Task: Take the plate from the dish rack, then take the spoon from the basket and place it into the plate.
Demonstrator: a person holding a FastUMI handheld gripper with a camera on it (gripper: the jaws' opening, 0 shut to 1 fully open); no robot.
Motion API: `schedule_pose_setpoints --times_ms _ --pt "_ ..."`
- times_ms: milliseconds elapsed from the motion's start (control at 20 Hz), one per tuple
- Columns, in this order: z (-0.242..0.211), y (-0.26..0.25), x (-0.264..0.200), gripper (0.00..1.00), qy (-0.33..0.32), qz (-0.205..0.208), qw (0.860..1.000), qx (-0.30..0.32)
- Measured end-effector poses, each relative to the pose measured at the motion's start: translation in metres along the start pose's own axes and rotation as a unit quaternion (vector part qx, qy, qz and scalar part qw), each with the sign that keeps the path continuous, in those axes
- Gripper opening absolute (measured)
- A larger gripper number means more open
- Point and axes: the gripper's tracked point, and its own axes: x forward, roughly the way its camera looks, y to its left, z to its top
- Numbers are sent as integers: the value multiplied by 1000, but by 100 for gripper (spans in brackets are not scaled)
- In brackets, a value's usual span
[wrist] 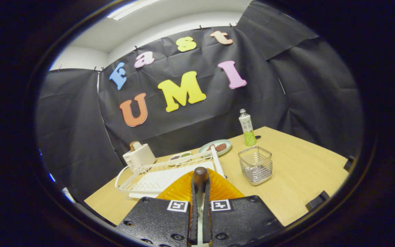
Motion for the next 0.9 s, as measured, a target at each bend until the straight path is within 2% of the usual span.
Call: schedule_pose_setpoints --times_ms 250,450,750,900 --pt "-25 17 6 11 21 12 1000 -3" --pt "-27 10 8 18 25 10 1000 -10" --pt "7 -11 7 100 -19 -34 997 -65" --pt "26 -7 1 100 -50 -43 993 -96"
